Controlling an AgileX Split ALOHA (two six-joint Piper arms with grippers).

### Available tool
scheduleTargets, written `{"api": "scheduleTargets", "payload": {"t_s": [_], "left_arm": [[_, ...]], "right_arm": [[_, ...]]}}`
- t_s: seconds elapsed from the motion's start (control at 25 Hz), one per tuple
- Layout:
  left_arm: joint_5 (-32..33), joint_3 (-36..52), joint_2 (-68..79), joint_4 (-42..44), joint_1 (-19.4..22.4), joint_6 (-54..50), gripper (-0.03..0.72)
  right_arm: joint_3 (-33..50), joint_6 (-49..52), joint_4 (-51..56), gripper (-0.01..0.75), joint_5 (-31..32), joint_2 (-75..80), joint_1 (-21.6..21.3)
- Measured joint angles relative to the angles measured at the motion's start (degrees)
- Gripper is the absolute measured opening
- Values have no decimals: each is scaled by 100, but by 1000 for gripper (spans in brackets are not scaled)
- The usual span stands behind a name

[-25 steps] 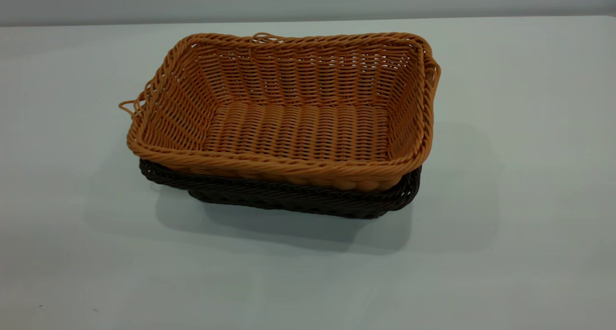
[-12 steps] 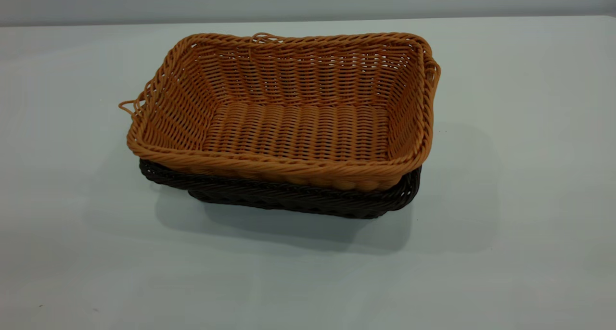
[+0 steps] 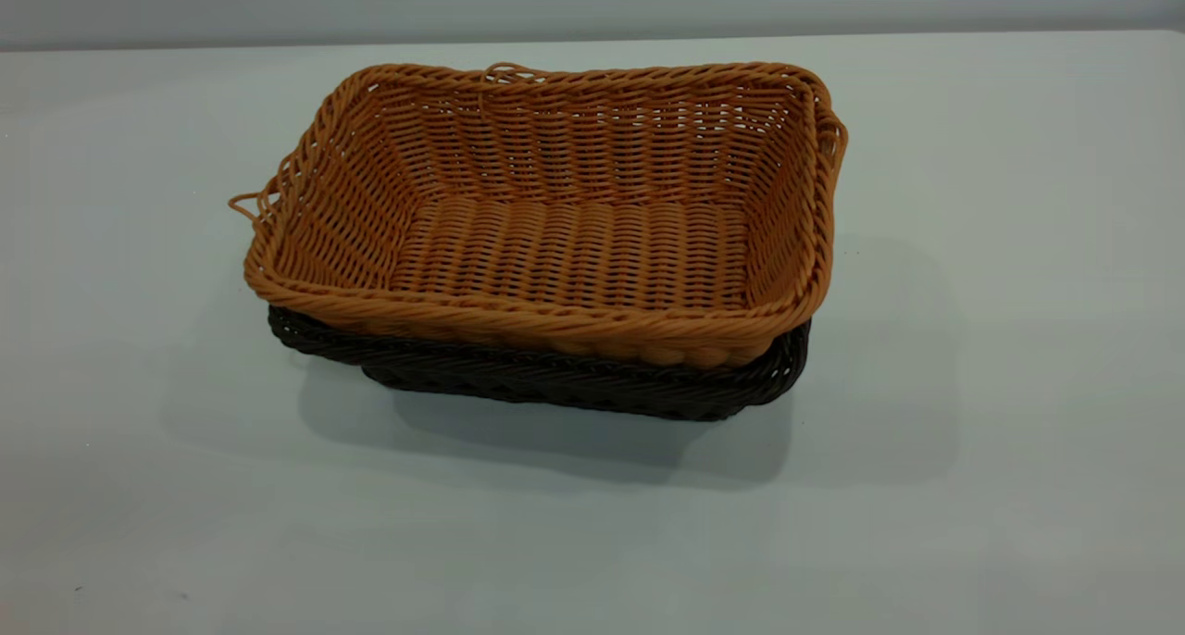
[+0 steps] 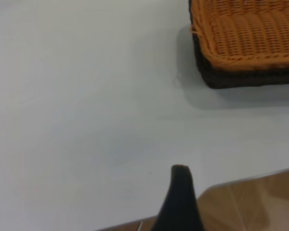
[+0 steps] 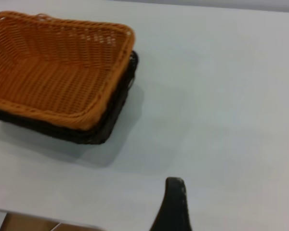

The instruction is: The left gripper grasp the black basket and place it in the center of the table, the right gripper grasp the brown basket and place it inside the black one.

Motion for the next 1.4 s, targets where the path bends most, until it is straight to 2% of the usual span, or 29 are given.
{"api": "scheduleTargets", "payload": {"t_s": [0.16,0.56,0.68,0.88,1.0,1.4], "left_arm": [[0,0,0,-40,0,0,547],[0,0,0,-40,0,0,547],[0,0,0,-40,0,0,547],[0,0,0,-40,0,0,547],[0,0,0,-40,0,0,547],[0,0,0,-40,0,0,547]], "right_arm": [[0,0,0,563,0,0,-151],[0,0,-32,563,0,0,-164],[0,211,-211,563,-6,0,-22],[0,1112,-1035,563,-43,0,295],[6,1397,-1393,563,-48,0,333],[6,1501,-1450,563,-49,0,333]]}}
